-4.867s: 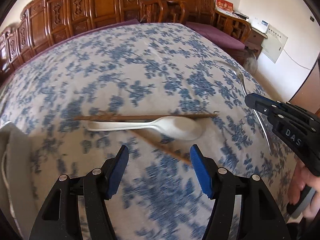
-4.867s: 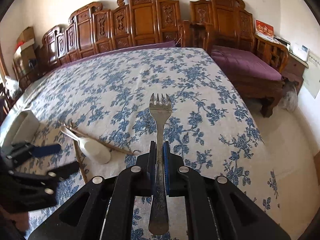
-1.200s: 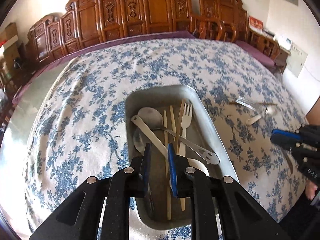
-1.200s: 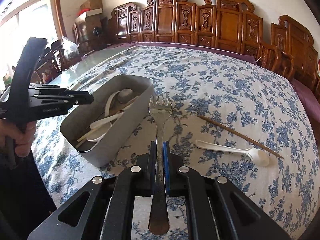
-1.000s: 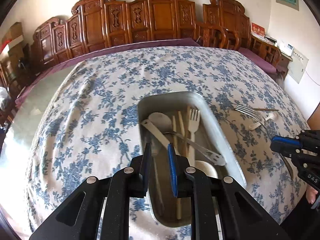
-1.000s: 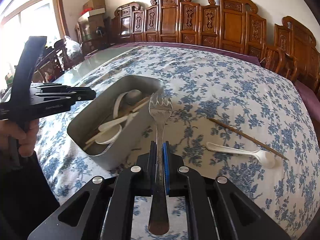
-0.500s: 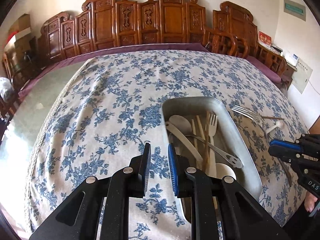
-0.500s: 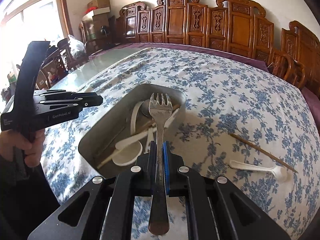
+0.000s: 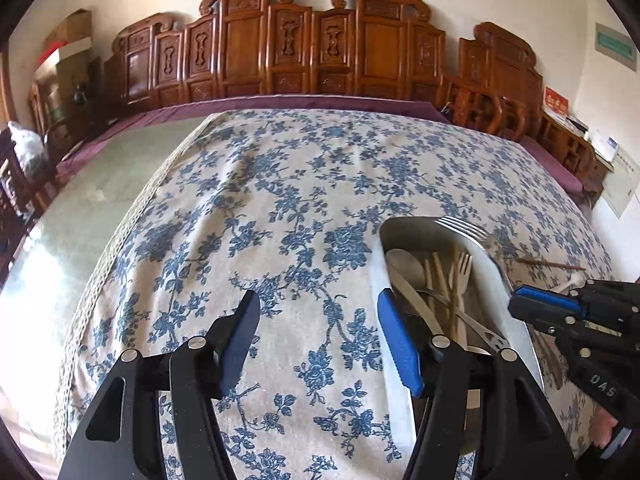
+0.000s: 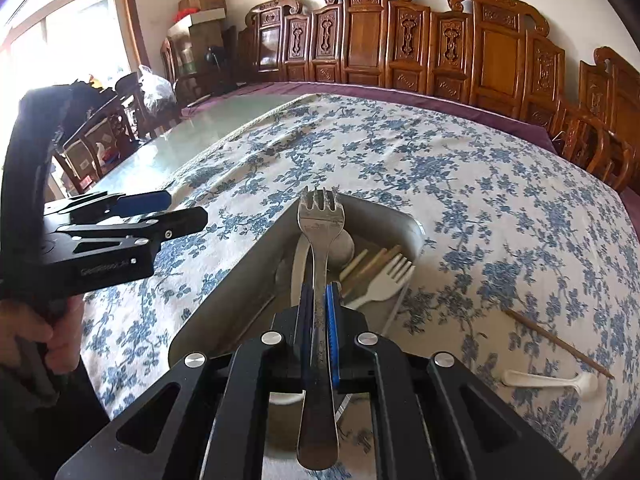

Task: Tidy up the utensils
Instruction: 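Lower the metal fork into the grey tray and open the right gripper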

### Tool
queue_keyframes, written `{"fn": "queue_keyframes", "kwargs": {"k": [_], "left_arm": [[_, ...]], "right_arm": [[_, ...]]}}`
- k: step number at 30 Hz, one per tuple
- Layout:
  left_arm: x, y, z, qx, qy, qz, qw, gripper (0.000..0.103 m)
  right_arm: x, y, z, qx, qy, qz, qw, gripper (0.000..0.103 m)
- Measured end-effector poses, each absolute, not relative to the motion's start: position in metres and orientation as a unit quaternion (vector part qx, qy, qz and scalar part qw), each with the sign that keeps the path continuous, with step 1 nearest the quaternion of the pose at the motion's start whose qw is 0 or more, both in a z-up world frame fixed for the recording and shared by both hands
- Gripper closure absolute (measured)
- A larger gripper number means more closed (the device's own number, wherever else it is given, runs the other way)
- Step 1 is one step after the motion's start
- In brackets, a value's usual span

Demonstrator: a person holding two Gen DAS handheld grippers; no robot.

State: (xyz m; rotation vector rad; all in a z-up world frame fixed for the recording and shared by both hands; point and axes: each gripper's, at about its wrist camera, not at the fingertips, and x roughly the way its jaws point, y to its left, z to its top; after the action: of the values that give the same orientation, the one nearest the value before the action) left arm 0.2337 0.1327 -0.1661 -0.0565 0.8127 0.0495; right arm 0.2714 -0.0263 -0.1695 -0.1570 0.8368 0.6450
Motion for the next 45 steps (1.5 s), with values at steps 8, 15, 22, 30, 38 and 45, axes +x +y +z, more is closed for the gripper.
{"fn": "queue_keyframes", "kwargs": {"k": [8,15,22,30,38,45], "left_arm": [[0.234,0.137,-0.167,-0.028,0.397,0.033,0.917,0.042],[0.234,0.138,-0.167,-0.029,0.397,0.033,0.917,0.042],[0.234,0.136,-0.168,-0.026,0.398,0.032,0.917,0.042],[0.234,0.13,-0.166,-0.023,0.395,0.027,0.918,0.042],[0.234,0.113,-0.162,-0.021,0.39,0.009,0.92,0.042],[0.232,0.078,-0.158,-0.007,0.383,-0.028,0.923,0.042]], "right_arm": [[0.284,0.0,-0.185,-0.065,0.424,0.299,0.852,0.094],[0.291,0.009,-0.203,-0.059,0.447,0.283,0.847,0.094],[0.295,0.01,-0.216,-0.035,0.467,0.288,0.835,0.094],[0.293,0.005,-0.211,-0.011,0.462,0.319,0.827,0.093],[0.288,-0.039,-0.181,-0.031,0.422,0.319,0.848,0.093],[0.306,-0.131,-0.165,-0.074,0.407,0.253,0.875,0.093]]}}
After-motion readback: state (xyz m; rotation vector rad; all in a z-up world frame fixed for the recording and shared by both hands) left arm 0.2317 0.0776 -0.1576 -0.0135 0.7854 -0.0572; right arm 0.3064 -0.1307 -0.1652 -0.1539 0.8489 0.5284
